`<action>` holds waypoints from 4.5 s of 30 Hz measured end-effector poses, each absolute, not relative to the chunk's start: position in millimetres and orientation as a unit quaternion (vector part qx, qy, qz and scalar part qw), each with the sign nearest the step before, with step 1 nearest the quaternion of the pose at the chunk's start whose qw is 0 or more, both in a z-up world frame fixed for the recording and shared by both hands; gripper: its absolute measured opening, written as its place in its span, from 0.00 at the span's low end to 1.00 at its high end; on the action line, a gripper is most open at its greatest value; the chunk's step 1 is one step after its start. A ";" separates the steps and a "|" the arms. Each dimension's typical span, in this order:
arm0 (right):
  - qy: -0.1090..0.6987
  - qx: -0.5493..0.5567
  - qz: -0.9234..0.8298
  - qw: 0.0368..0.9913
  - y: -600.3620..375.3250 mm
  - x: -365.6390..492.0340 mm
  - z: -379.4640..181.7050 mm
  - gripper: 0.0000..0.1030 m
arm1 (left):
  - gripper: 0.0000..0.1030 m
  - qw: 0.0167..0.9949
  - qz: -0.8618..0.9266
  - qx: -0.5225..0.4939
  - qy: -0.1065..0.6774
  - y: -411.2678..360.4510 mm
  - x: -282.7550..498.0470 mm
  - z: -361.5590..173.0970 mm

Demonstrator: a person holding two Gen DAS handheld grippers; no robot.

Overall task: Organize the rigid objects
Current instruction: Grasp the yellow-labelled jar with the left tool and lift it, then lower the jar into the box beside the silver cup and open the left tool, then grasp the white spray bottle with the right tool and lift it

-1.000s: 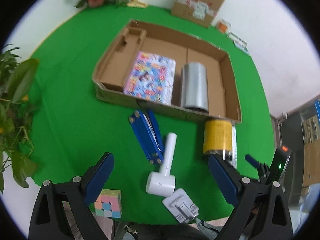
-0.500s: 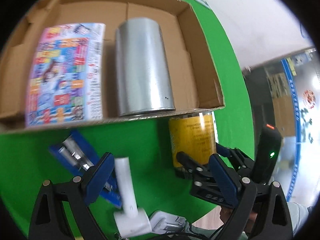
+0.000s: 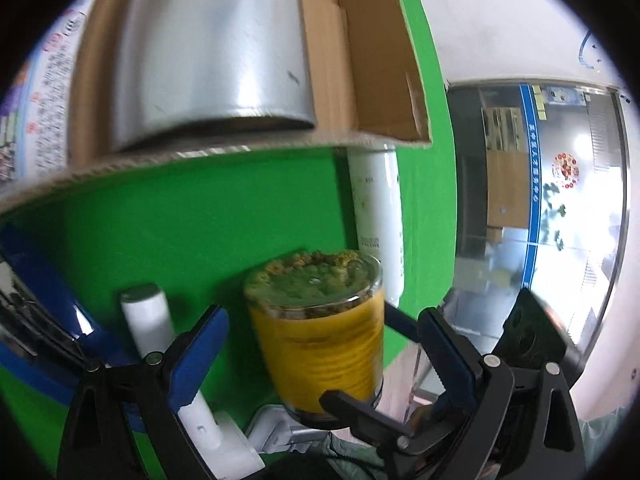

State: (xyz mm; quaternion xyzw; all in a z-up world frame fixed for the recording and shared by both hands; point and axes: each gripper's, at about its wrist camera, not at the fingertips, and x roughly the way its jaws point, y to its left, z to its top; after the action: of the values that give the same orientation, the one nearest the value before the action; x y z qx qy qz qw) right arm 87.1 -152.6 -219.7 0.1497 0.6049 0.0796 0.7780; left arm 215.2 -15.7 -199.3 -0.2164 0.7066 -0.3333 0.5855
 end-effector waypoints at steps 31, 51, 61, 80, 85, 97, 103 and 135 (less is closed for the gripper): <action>0.495 0.102 0.118 0.855 -118.4 238.7 -28.2 0.81 | 0.79 0.732 -0.328 -0.193 0.566 -33.8 322.5 -6.8; 0.596 0.108 0.113 0.787 -137.2 283.6 -183.5 0.81 | 0.79 0.648 -0.295 -0.202 0.673 -27.1 361.2 -139.5; 0.608 0.158 0.127 0.768 -147.0 290.8 -215.9 0.81 | 0.78 0.649 -0.253 -0.142 0.703 -36.0 362.5 -140.5; 0.645 0.208 0.119 0.725 -151.1 295.2 -248.6 0.82 | 0.77 0.676 -0.217 -0.164 0.684 2.9 353.8 -111.1; 0.648 0.190 0.109 0.729 -140.9 297.4 -250.1 0.84 | 0.77 0.689 -0.224 -0.167 0.669 8.6 343.9 -99.4; 0.574 0.146 0.109 0.799 -124.8 255.9 -171.4 1.00 | 0.78 0.825 -0.189 -0.093 0.525 18.7 302.1 -39.3; 0.529 0.136 0.074 0.834 -136.3 197.4 -131.9 1.00 | 0.77 0.857 -0.173 -0.075 0.479 25.2 280.6 -22.3; 0.570 0.107 -0.010 0.815 -207.2 39.6 -243.5 0.44 | 0.99 0.686 -0.316 -0.104 0.647 -86.1 218.9 -135.9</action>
State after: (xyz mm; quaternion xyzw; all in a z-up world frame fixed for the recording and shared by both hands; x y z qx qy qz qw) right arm 39.6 -207.2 -243.5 0.1066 0.5699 -0.0099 0.8147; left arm 218.9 -86.1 -135.9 -0.1041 0.6471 -0.3161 0.6860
